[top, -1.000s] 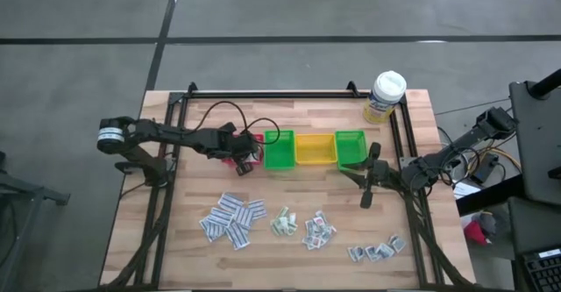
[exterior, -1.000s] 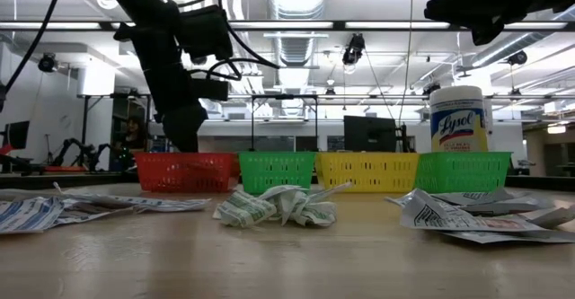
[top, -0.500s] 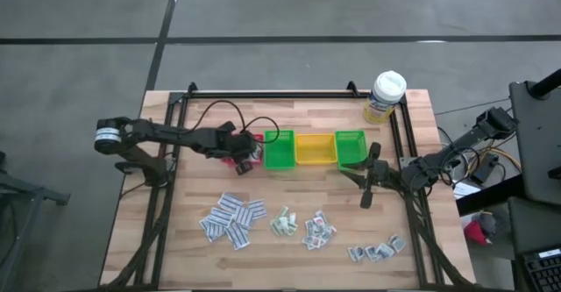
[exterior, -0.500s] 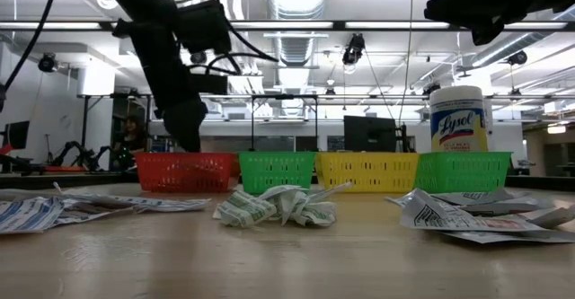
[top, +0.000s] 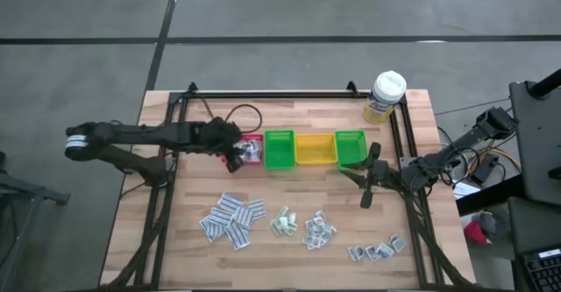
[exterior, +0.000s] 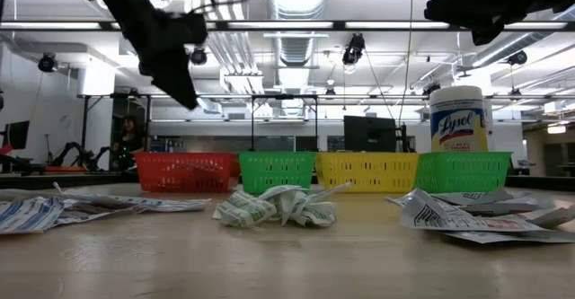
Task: Pick & Place First Aid Supplies
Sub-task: Put the alcohol pad into the red basket
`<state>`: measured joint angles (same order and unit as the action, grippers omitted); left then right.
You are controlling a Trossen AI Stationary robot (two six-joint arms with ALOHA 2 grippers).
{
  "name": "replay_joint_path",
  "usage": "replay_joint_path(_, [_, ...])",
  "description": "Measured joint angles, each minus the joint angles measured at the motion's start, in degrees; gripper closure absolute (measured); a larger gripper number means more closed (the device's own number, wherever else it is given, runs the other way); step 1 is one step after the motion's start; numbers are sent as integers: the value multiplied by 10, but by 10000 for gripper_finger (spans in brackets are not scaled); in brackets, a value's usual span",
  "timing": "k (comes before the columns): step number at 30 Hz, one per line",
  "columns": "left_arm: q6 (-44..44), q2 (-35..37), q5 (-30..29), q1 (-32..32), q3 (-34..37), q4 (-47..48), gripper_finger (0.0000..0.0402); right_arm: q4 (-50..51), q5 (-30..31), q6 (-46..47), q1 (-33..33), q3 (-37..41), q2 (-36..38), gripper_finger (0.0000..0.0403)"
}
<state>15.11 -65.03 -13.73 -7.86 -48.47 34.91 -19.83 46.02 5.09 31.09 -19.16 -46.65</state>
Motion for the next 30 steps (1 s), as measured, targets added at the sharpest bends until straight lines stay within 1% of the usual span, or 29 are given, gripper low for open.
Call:
replay_joint_path(2, [-3,26,11,11,0,-4,243,1,0,-7,0,0,0,318])
replay_joint_path(5, [-19,60,12,34,2,-18,243,2,-2,-11,0,0,0,324])
replay_joint_path(7, [-33,83,12,54,14,-44,243,2,-19,-13,0,0,0,330])
replay_joint_path(13, [-48,160,12,108,94,-169,243,3,-121,-27,6,0,0,343])
replay_joint_path(20, [-28,244,12,144,200,-245,243,3,-219,-6,28,-1,0,346])
replay_joint_path(24, [-16,285,12,147,247,-276,244,3,-227,40,50,-1,-1,348])
replay_joint_path(28, [-15,318,12,147,278,-297,243,4,-227,73,82,-2,-1,349])
replay_joint_path(30, [-16,332,12,147,290,-306,244,30,-227,96,97,-15,-1,349])
